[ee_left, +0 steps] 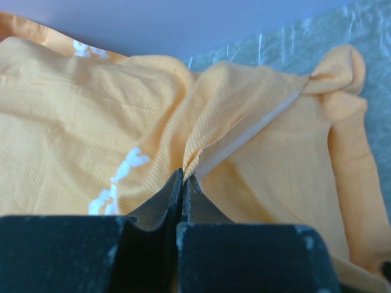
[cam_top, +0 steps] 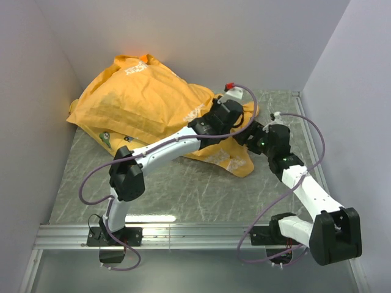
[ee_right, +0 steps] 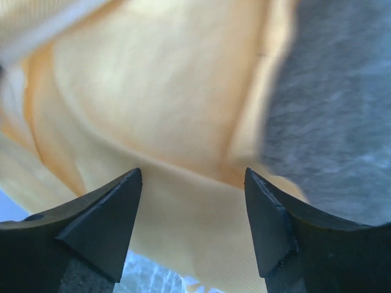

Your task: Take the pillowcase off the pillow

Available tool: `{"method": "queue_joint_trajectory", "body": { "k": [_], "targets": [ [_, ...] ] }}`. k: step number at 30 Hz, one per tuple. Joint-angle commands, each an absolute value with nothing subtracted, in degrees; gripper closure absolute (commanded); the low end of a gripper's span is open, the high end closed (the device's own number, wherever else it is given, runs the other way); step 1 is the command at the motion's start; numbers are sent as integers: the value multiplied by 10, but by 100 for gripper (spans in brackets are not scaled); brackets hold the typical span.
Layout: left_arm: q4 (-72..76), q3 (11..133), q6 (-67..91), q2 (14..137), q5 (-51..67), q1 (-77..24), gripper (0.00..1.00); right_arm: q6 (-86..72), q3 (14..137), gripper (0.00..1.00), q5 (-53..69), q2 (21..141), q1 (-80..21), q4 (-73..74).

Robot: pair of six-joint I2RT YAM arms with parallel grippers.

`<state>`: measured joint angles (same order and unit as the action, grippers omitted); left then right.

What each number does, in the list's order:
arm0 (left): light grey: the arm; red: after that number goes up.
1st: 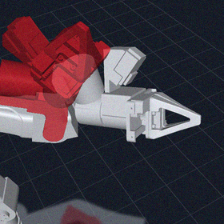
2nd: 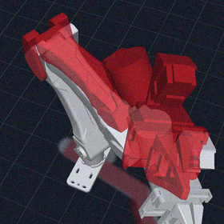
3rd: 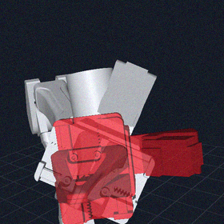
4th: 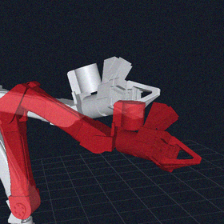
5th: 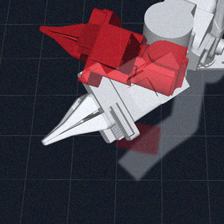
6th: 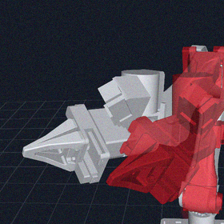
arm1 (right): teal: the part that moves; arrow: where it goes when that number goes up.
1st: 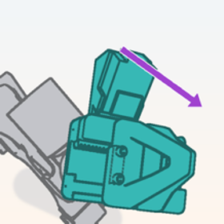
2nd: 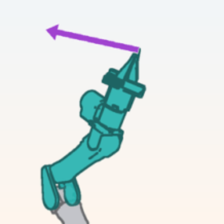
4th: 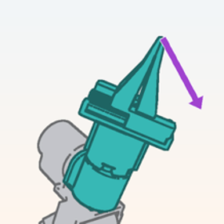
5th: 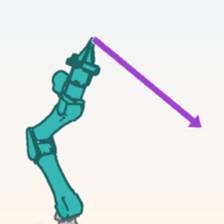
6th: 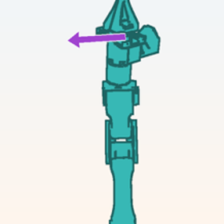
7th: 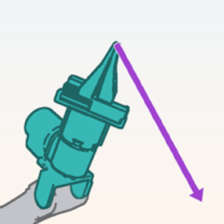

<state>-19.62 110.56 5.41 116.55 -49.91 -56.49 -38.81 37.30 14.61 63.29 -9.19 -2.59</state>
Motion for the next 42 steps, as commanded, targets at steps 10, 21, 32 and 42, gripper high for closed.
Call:
{"method": "queue_joint_trajectory", "body": {
  "k": [10,21,32,42],
  "targets": [
    [-214,1077,131,1089,-425,-527,99,-331,500,23,22,708,-196,-5],
    [-201,1025,168,1042,-389,-483,99,-294,573,98,-54,774,-214,62],
    [-204,939,218,966,-374,-386,100,-321,441,100,-114,693,-114,85],
    [-110,774,296,953,-269,-383,100,-327,436,93,-61,708,-107,76]
  ]
}}
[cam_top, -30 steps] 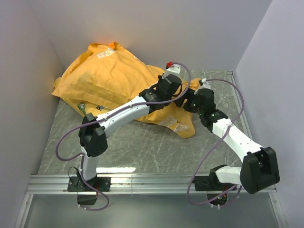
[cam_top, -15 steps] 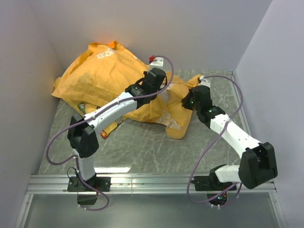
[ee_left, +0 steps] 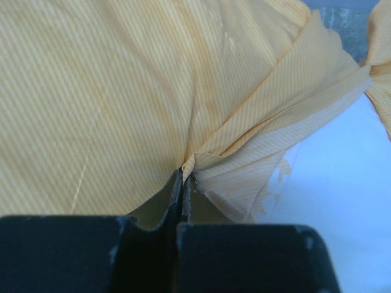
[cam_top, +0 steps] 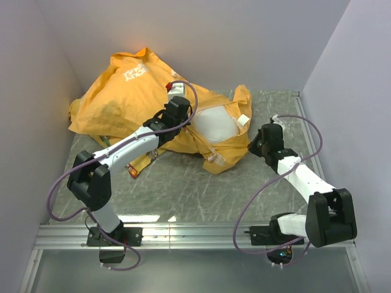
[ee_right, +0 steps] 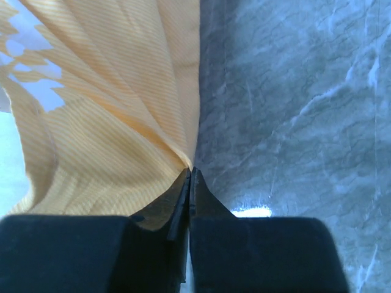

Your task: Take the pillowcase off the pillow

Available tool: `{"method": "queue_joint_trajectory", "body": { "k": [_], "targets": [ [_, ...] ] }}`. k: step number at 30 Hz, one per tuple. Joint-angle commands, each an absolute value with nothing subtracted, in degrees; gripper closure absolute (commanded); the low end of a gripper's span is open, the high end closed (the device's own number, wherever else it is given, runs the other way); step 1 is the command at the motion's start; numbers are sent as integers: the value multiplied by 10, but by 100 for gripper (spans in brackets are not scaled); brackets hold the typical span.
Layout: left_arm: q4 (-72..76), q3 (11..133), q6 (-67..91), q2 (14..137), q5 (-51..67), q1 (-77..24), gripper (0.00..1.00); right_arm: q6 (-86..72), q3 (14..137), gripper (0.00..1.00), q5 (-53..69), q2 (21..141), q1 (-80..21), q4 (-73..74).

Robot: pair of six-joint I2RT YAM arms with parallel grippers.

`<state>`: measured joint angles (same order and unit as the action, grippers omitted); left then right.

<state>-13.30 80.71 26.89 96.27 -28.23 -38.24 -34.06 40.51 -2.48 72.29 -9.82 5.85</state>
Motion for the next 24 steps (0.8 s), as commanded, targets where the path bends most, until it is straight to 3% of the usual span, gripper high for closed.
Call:
{"method": "queue_joint_trajectory", "body": {
  "k": [1,2,3,5,12,19,22,24],
  "targets": [
    [-104,766,307,954,-266,-387,100,-323,444,84,-68,689,-119,95],
    [-98,759,310,959,-263,-388,100,-320,453,72,-76,678,-126,105],
    [-97,757,314,961,-262,-387,100,-317,467,55,-91,667,-134,116],
    [-92,751,319,960,-261,-387,100,-315,484,41,-102,634,-153,140],
    [-83,747,327,957,-260,-388,100,-322,534,23,-159,614,-248,170],
    [-100,774,330,967,-280,-385,100,-323,561,23,-142,765,-254,183],
    [-123,798,328,980,-284,-378,100,-330,517,34,-142,757,-253,168],
    [-134,811,324,985,-285,-373,100,-334,484,47,-151,726,-247,163]
  ]
}}
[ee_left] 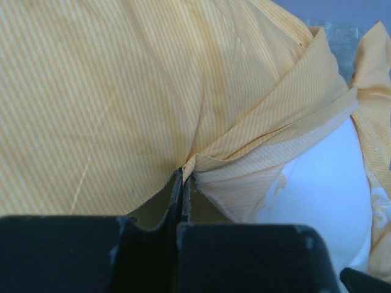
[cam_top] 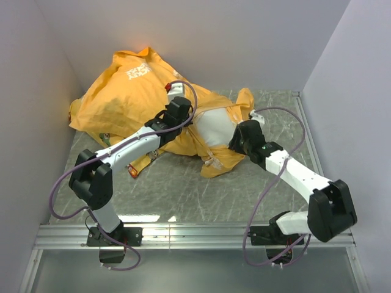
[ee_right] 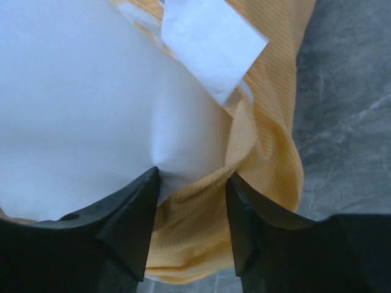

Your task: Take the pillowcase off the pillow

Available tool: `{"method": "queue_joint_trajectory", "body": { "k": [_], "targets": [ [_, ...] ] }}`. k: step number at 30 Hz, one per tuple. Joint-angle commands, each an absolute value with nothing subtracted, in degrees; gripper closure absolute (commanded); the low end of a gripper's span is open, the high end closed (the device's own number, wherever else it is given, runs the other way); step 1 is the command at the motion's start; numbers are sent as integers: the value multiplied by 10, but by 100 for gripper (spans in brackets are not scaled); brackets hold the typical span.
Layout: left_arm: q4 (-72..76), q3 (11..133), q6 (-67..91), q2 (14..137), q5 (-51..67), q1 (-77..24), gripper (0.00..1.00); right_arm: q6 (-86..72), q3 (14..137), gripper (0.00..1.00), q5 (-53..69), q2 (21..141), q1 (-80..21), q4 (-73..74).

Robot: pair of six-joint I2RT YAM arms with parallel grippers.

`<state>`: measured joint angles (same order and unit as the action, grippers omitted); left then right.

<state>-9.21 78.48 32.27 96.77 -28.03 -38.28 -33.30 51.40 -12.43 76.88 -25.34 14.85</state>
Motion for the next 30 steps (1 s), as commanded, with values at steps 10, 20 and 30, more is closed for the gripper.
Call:
{"method": "queue_joint_trajectory", "body": {
  "k": [10,20,30],
  "targets": [
    [-142,821,337,973,-257,-295,99,-348,353,96,20,627,-112,109],
    [-102,796,323,967,-164,-301,95,-461,254,100,134,780,-123,-145],
    [-160,869,248,976,-235,-380,38,-433,308,100,67,693,-175,-84]
  ]
}}
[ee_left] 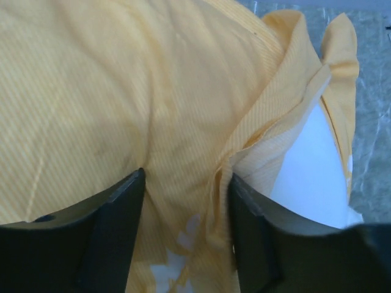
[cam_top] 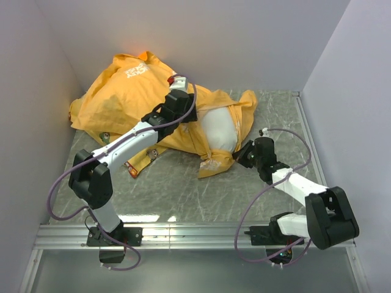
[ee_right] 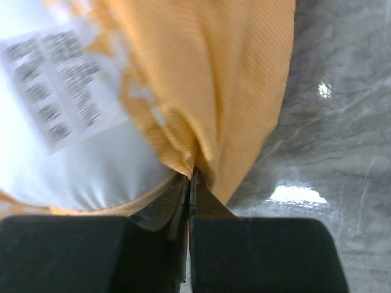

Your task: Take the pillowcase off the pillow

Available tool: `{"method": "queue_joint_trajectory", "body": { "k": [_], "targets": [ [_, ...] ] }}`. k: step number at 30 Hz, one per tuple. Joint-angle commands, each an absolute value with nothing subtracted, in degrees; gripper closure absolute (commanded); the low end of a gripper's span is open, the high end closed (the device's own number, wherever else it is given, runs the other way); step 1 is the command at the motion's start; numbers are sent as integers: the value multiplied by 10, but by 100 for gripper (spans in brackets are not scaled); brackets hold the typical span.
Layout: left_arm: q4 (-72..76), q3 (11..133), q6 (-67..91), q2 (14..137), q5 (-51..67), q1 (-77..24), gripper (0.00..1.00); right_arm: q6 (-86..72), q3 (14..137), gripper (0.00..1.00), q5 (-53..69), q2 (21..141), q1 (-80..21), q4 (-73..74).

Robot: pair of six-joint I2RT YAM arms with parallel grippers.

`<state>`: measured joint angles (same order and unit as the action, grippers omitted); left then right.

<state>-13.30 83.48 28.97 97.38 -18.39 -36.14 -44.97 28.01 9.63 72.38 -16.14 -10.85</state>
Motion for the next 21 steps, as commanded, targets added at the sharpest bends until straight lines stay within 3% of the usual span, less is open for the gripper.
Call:
{"method": "queue_joint_trajectory", "body": {
  "k": [1,13,21],
  "targets": [
    [-163,886,242,975,-238,-387,33,-432,313,100,63,688,-178,-74],
    [-227,1026,172,1008,-243,-466,19,-424,314,100,52,667,-181,-55],
    [-260,1068,163,1021,-312,-557,10,-424,308,100,47,652,-181,-54]
  ]
}}
